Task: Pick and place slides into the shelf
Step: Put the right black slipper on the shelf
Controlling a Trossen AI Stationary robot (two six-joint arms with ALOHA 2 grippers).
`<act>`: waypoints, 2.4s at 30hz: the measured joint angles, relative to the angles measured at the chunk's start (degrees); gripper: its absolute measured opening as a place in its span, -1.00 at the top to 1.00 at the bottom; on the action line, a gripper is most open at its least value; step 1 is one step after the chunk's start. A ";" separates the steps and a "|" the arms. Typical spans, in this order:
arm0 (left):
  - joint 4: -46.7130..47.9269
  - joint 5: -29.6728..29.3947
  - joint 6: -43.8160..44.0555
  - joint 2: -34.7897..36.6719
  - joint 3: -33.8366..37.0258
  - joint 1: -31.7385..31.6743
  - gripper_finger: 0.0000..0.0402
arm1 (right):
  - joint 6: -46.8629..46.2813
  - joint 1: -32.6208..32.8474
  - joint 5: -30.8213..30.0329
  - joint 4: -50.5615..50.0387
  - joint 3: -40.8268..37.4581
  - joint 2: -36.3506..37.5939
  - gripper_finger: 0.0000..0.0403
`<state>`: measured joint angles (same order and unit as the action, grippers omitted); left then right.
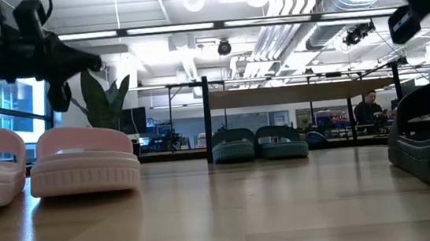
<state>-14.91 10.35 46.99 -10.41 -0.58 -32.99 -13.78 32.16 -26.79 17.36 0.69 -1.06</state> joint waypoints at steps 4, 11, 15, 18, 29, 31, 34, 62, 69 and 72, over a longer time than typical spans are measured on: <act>-6.66 -4.33 16.67 0.02 -0.02 0.00 0.99 | -6.51 0.00 -2.53 14.47 0.00 0.02 1.00; -9.95 -5.57 32.89 -0.01 -0.02 0.00 0.99 | -7.31 0.00 -7.21 27.54 0.00 0.02 1.00; -17.76 -3.12 33.37 0.00 -0.02 0.00 0.99 | -11.05 0.00 -6.69 27.59 0.00 0.02 1.00; -24.85 -0.88 32.73 0.01 -0.02 0.00 0.99 | -12.25 0.00 -6.53 27.53 0.00 0.02 1.00; -32.02 4.65 23.00 -0.02 -2.07 0.00 0.99 | -11.26 0.00 -4.31 26.62 0.00 0.02 1.00; -32.03 5.44 21.51 -0.02 -4.68 0.00 0.99 | -11.26 0.00 -3.67 27.42 0.02 0.00 1.00; -32.14 6.48 18.85 -0.04 -10.34 0.00 0.99 | -11.26 0.00 -1.89 30.10 0.00 0.00 1.00; -30.15 34.45 5.36 -33.85 -44.62 10.58 0.99 | 0.76 0.00 10.95 -13.41 44.12 -19.88 1.00; -10.21 24.27 -6.36 -34.54 -50.57 20.88 0.99 | 9.05 0.00 10.93 -22.04 58.70 -30.46 0.95; 6.71 16.93 -13.39 -34.49 -55.99 24.44 0.99 | 10.05 0.00 10.93 -26.29 63.86 -34.35 0.86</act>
<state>-8.20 27.28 33.60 -44.90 -56.57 -8.56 -3.73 32.16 -15.86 -8.92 64.55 -35.41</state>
